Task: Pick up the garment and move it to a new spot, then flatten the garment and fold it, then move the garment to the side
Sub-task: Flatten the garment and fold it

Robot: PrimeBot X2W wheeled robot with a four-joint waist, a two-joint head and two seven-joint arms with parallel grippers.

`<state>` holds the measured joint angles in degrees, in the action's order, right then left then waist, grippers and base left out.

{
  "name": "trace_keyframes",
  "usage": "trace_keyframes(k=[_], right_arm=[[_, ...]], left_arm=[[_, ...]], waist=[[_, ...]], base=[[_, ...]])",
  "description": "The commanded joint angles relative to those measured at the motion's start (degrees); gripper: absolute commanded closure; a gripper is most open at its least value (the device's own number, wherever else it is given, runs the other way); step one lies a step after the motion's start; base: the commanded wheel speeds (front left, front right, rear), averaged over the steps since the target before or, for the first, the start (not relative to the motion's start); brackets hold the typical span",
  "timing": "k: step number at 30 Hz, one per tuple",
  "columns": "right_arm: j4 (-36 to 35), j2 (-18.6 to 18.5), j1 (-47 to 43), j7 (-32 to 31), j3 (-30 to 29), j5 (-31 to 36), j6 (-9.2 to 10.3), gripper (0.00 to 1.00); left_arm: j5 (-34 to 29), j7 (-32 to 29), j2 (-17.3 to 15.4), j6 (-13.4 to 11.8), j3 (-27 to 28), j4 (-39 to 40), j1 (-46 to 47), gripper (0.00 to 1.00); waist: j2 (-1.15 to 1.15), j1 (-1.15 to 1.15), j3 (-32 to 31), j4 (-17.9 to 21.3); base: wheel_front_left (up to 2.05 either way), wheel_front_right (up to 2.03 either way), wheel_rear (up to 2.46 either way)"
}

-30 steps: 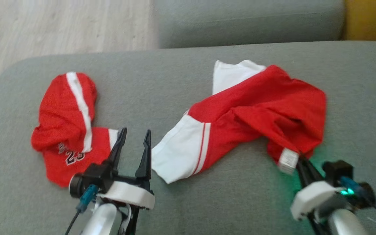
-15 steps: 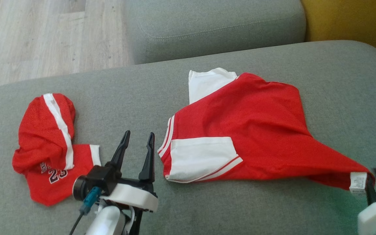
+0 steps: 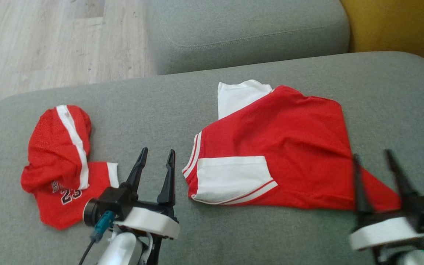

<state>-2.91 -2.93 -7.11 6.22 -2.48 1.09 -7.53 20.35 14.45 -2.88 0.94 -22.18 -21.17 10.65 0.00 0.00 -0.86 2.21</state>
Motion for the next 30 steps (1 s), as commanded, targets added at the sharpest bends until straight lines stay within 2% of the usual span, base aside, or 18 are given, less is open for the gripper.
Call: trace_keyframes(k=[1,7,16,20,24,30], right_arm=[[-1.2,-0.2,2.5,0.9,3.2,-0.8,0.04,0.0],[3.7,0.0,3.2,2.4,11.1,-4.3,0.04,0.0],[8.6,0.0,5.2,3.4,11.5,-4.2,0.04,0.0],[10.7,0.0,5.9,1.5,11.0,-3.9,0.04,0.0],[14.0,0.0,7.4,-1.9,11.9,-6.5,0.04,0.0],[20.3,-1.6,11.2,-6.2,15.6,-9.2,0.04,0.0]], left_arm=[[-0.2,0.5,0.0,-0.4,1.7,2.1,1.7,0.0],[-0.4,0.5,0.0,-0.2,1.3,2.0,1.6,0.0],[-0.7,0.5,0.0,0.3,2.0,1.7,2.4,0.0],[-0.6,0.5,0.0,0.5,2.0,1.7,2.6,0.0],[-0.6,0.5,0.0,0.5,1.8,1.8,2.9,0.0],[-0.6,0.5,0.0,0.6,1.5,1.9,3.8,0.0]], waist=[[0.0,0.0,0.2,-0.4],[0.0,0.0,1.6,-3.0],[0.0,0.0,3.6,-6.3],[0.0,0.0,4.2,-7.2],[0.0,0.0,5.1,-7.8],[0.0,0.0,7.0,-8.7]], base=[[0.0,0.0,0.0],[0.0,0.0,0.0],[0.0,0.0,0.0],[0.0,0.0,0.0],[0.0,0.0,0.0],[0.0,0.0,0.0]])
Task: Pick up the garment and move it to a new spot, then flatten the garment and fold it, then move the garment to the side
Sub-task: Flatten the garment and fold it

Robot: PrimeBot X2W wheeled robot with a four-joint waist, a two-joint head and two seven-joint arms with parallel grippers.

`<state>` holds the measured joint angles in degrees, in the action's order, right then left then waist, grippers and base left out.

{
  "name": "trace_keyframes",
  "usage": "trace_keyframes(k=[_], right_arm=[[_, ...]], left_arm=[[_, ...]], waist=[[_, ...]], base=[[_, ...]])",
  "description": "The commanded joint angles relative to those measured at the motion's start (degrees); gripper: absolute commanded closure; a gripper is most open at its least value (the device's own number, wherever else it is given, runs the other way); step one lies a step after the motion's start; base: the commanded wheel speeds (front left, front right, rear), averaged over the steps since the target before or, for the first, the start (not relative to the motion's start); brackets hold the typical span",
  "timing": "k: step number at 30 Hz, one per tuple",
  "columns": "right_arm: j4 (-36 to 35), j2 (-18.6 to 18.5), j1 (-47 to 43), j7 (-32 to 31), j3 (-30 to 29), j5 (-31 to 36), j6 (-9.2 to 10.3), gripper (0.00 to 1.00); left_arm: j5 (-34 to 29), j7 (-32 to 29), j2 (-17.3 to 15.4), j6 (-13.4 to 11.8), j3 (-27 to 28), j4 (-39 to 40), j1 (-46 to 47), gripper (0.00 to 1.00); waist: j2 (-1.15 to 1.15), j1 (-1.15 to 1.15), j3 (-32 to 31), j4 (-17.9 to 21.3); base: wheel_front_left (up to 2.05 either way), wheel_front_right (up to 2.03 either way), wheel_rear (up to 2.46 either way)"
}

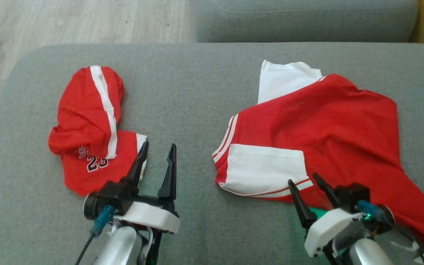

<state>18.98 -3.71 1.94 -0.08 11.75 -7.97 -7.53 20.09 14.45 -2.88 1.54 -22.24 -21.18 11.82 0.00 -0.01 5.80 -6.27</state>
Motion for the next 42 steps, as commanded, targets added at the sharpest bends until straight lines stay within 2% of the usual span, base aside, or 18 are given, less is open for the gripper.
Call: trace_keyframes(k=[1,6,10,11,12,21,27,35,42], right_arm=[[-0.4,-1.2,2.8,-0.6,1.7,-0.4,0.04,0.0],[4.6,-1.7,5.6,-3.9,2.8,-1.7,0.04,0.0],[6.6,-2.8,6.9,-5.7,6.2,-4.1,0.04,0.0],[6.7,-3.2,7.1,-5.7,7.3,-4.9,0.04,0.16],[6.5,-3.6,7.3,-5.4,8.3,-5.5,0.04,0.99],[0.9,-6.7,9.1,3.5,12.3,-8.4,0.04,1.0],[-5.1,-8.4,12.6,8.7,10.0,-5.3,0.04,1.0],[-14.2,-9.2,16.8,10.8,4.0,-0.1,0.04,1.0],[-24.1,-10.6,20.9,10.2,6.4,0.1,0.04,1.0]], left_arm=[[-0.4,0.5,0.0,0.1,1.6,1.9,2.9,0.0],[-0.3,0.5,0.0,0.2,1.5,1.9,3.6,0.0],[-0.3,0.5,0.0,0.2,1.2,1.7,3.8,0.0],[-0.3,0.5,0.0,0.3,1.2,1.6,3.9,0.0],[-0.3,0.5,0.0,0.3,1.3,1.5,3.9,0.0],[-0.5,0.5,0.0,-0.1,2.0,0.9,3.0,0.0],[-0.4,0.5,0.0,-0.2,2.0,1.0,2.3,0.0],[-0.2,0.5,0.0,-0.5,1.9,1.1,1.4,0.0],[0.1,0.5,0.0,-0.8,1.8,0.9,0.1,0.0]], waist=[[0.0,0.01,0.7,-0.4],[0.0,0.01,2.0,-1.0],[0.0,0.01,2.3,-1.3],[0.0,0.01,2.3,-1.4],[0.0,0.01,2.3,-1.4],[0.0,0.01,-0.1,-0.1],[0.0,0.01,-2.3,0.3],[0.0,0.01,-5.1,-0.9],[0.0,0.01,-7.5,-1.8]], base=[[0.0,0.0,0.0],[0.0,0.0,0.0],[0.0,0.0,0.0],[0.0,0.0,0.0],[0.0,0.0,0.0],[0.0,0.0,0.0],[0.0,0.0,0.0],[0.0,0.0,0.0],[0.0,0.0,0.0]])
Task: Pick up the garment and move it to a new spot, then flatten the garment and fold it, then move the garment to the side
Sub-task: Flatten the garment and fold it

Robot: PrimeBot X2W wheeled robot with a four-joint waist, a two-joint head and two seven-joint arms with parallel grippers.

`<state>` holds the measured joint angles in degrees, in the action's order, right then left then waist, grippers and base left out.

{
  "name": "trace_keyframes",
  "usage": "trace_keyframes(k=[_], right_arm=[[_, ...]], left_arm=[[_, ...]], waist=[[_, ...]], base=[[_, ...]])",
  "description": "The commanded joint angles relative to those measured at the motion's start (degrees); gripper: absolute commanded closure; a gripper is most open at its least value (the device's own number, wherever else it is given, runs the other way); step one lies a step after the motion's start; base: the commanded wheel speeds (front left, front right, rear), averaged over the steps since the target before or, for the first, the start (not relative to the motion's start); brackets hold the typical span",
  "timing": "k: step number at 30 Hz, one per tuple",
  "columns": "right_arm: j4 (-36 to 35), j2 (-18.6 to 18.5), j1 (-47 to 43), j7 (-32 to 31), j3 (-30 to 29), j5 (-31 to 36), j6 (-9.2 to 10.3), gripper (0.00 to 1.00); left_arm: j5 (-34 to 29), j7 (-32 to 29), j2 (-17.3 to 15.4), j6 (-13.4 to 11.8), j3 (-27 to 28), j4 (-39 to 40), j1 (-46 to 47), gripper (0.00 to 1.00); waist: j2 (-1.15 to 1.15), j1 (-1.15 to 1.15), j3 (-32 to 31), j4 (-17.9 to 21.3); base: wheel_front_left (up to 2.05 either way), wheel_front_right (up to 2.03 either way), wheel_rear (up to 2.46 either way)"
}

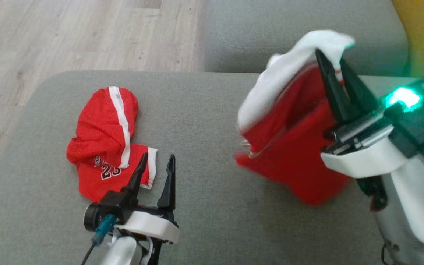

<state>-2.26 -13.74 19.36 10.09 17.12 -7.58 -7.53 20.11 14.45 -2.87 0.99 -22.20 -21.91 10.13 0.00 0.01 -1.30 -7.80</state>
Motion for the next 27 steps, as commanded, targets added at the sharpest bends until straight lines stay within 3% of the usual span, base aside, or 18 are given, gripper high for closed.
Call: trace_keyframes(k=[1,7,11,17,23,25,27], right_arm=[[-4.4,-0.6,4.3,0.0,1.4,-0.6,0.04,1.0],[-12.9,-1.2,9.1,-3.0,-0.6,-2.6,0.04,1.0],[-11.0,-2.9,9.8,-7.9,-3.6,-3.0,0.04,1.0],[0.1,-6.8,11.4,-14.2,-6.5,-5.4,0.04,1.0],[20.6,-10.1,21.9,-15.8,-8.1,-4.9,0.04,1.0],[28.5,-11.6,25.9,-16.9,-6.6,-1.9,0.04,0.0],[35.3,-12.8,29.1,-17.0,-5.4,0.9,0.04,0.0]], left_arm=[[0.0,0.5,0.0,-0.2,1.7,1.6,1.6,0.0],[-0.7,0.5,0.0,-0.1,2.2,1.6,1.2,0.0],[-1.1,0.5,0.0,0.2,1.9,1.7,1.4,0.0],[-1.2,0.5,0.0,0.8,1.2,1.8,2.7,0.0],[-0.7,0.5,0.0,1.7,0.2,2.0,5.6,0.0],[-0.4,0.5,0.0,1.8,-0.2,2.2,6.5,0.0],[0.0,0.5,0.0,1.9,-0.7,2.5,7.3,0.0]], waist=[[0.0,-0.01,-0.6,-0.4],[0.0,-0.01,-1.4,-1.3],[0.0,-0.01,-0.6,-2.2],[0.0,-0.01,3.9,-4.4],[0.0,-0.01,10.7,-7.2],[0.0,-0.01,12.4,-8.0],[0.0,-0.01,13.5,-8.8]], base=[[0.0,0.0,0.0],[0.0,0.0,0.0],[0.0,0.0,0.0],[0.0,0.0,0.0],[0.0,0.0,0.0],[0.0,0.0,0.0],[0.0,0.0,0.0]])
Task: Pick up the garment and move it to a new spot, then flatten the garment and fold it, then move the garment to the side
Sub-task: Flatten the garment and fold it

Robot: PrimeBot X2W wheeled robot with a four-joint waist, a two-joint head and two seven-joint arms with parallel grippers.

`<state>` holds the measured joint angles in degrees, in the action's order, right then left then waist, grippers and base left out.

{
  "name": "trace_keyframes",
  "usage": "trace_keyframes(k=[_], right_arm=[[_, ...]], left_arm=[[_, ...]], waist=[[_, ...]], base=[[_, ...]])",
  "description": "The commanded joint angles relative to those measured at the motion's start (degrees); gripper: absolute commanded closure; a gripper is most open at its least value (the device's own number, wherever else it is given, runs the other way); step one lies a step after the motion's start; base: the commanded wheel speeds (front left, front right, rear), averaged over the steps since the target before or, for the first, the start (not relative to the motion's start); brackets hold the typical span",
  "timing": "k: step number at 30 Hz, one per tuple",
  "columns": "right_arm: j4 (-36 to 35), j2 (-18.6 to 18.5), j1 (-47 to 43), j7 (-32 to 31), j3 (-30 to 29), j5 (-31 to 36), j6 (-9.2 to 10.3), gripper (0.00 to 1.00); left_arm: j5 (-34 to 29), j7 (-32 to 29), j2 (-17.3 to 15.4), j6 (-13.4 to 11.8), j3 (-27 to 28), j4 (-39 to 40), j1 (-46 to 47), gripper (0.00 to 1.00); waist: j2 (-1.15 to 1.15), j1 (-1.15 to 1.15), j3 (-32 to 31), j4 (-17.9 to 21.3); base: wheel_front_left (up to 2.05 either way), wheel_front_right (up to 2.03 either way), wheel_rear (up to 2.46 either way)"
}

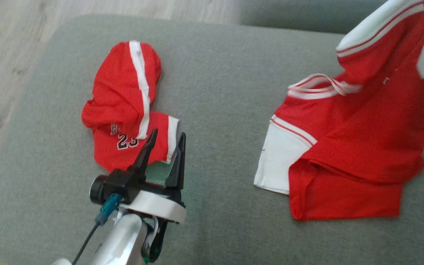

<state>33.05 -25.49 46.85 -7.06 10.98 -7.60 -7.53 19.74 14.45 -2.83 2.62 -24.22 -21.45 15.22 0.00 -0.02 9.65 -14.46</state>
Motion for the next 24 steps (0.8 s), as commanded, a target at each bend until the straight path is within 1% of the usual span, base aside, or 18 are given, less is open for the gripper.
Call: trace_keyframes(k=[1,2,3,7,10,13,16,20,24], right_arm=[[2.9,-1.1,2.9,0.4,0.6,1.7,0.04,0.0],[5.4,-0.9,4.0,0.8,0.3,2.4,0.04,0.0],[5.4,-0.9,4.0,0.8,0.3,2.4,0.04,0.0],[12.2,1.1,5.8,3.2,-0.1,3.1,0.04,0.0],[14.7,2.2,5.4,5.0,0.7,2.3,0.04,0.0],[15.6,3.3,4.5,7.0,1.6,0.5,0.04,0.0],[14.8,4.4,2.6,8.7,2.0,-1.4,0.04,0.0],[11.3,6.1,-1.6,10.6,2.4,-3.6,0.04,0.0],[5.6,8.0,-7.3,11.7,-0.1,-5.5,0.04,0.0]], left_arm=[[0.6,0.5,0.0,0.2,1.1,2.1,2.5,0.0],[0.9,0.5,0.0,0.0,0.9,2.2,2.8,0.0],[0.9,0.5,0.0,0.0,0.9,2.2,2.8,0.0],[1.4,0.5,0.0,-0.6,1.2,2.3,3.2,0.0],[1.2,0.5,0.0,-0.8,1.7,2.2,3.1,0.0],[1.1,0.5,0.0,-0.8,2.3,2.1,2.8,0.0],[0.9,0.5,0.0,-0.8,2.6,1.9,2.3,0.0],[1.0,0.5,0.0,-1.1,2.9,1.9,1.5,0.0],[1.0,0.5,0.0,-1.5,3.0,1.9,0.5,0.0]], waist=[[0.0,0.02,2.9,-2.3],[0.0,0.02,3.1,-2.2],[0.0,0.02,3.1,-2.2],[0.0,0.02,3.1,-1.1],[0.0,0.02,2.2,0.5],[0.0,0.02,1.0,2.1],[0.0,0.02,-0.6,3.5],[0.0,0.02,-3.1,5.2],[0.0,0.02,-5.2,6.6]], base=[[0.0,0.0,0.0],[0.0,0.0,0.0],[0.0,0.0,0.0],[0.0,0.0,0.0],[0.0,0.0,0.0],[0.0,0.0,0.0],[0.0,0.0,0.0],[0.0,0.0,0.0],[0.0,0.0,0.0]])
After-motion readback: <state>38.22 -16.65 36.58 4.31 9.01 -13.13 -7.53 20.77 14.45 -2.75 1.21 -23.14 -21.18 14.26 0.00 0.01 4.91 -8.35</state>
